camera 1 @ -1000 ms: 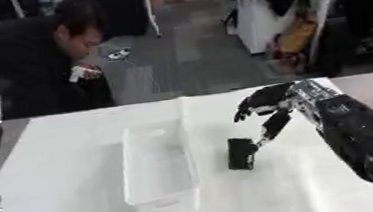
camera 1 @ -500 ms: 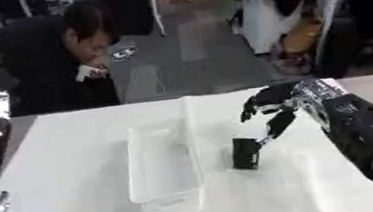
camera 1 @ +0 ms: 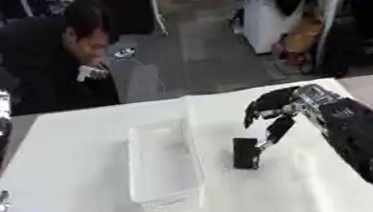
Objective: Pick up objects on the table and place them in the box.
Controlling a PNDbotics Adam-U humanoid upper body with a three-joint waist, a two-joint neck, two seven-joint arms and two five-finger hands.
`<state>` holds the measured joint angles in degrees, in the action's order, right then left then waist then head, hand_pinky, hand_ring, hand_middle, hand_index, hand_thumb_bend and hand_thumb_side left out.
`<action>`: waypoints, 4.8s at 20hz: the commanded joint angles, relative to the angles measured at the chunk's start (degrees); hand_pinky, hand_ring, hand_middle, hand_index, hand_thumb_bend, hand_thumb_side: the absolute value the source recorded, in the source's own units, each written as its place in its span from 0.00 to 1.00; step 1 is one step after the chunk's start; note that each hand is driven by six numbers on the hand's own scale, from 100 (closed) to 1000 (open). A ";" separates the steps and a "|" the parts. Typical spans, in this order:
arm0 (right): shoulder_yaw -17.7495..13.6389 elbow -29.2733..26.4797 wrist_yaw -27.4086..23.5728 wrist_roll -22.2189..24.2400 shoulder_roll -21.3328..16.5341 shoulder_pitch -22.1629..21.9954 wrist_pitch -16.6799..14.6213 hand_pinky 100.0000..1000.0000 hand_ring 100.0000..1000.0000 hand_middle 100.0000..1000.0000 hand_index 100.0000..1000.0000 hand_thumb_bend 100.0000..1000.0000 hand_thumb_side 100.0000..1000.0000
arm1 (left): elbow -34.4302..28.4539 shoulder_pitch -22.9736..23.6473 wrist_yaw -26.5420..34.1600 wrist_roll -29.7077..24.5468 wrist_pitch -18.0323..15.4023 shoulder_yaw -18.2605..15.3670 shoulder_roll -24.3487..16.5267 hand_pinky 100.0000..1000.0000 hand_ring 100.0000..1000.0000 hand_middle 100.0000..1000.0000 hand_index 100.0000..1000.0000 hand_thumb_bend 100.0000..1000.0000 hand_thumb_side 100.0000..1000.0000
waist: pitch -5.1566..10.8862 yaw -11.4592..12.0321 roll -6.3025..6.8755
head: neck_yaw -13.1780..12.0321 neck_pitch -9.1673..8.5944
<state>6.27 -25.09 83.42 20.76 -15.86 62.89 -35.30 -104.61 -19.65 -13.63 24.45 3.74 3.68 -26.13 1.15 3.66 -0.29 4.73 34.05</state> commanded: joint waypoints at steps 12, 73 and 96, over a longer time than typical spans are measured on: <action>-0.05 0.57 2.17 -2.55 1.11 1.28 0.54 0.87 0.75 0.71 0.79 0.75 1.00 | -0.63 -0.68 0.09 -0.18 -0.04 -0.04 -0.91 0.52 0.67 0.80 0.85 0.06 1.00 | 0.70 0.12 0.16 | 0.18 -0.21; -4.00 4.67 8.64 -40.27 3.87 -3.52 13.02 0.00 0.10 0.08 0.19 0.50 0.74 | -0.70 -1.00 0.21 -0.68 -0.15 0.02 -0.68 0.52 0.68 0.81 0.85 0.06 1.00 | 0.22 0.23 0.40 | -0.57 -0.51; -4.56 2.34 2.45 -51.63 3.97 -4.61 10.88 0.00 0.10 0.09 0.22 0.49 0.68 | -0.69 -0.97 0.18 -0.87 -0.17 -0.02 -0.69 0.52 0.68 0.81 0.85 0.06 1.00 | 0.23 0.18 0.39 | -0.87 -0.70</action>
<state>1.98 -21.34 86.61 -30.46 -11.34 57.63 -24.37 -104.60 -19.70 -13.54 23.63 3.61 3.99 -26.12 0.83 3.84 -0.11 4.14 33.91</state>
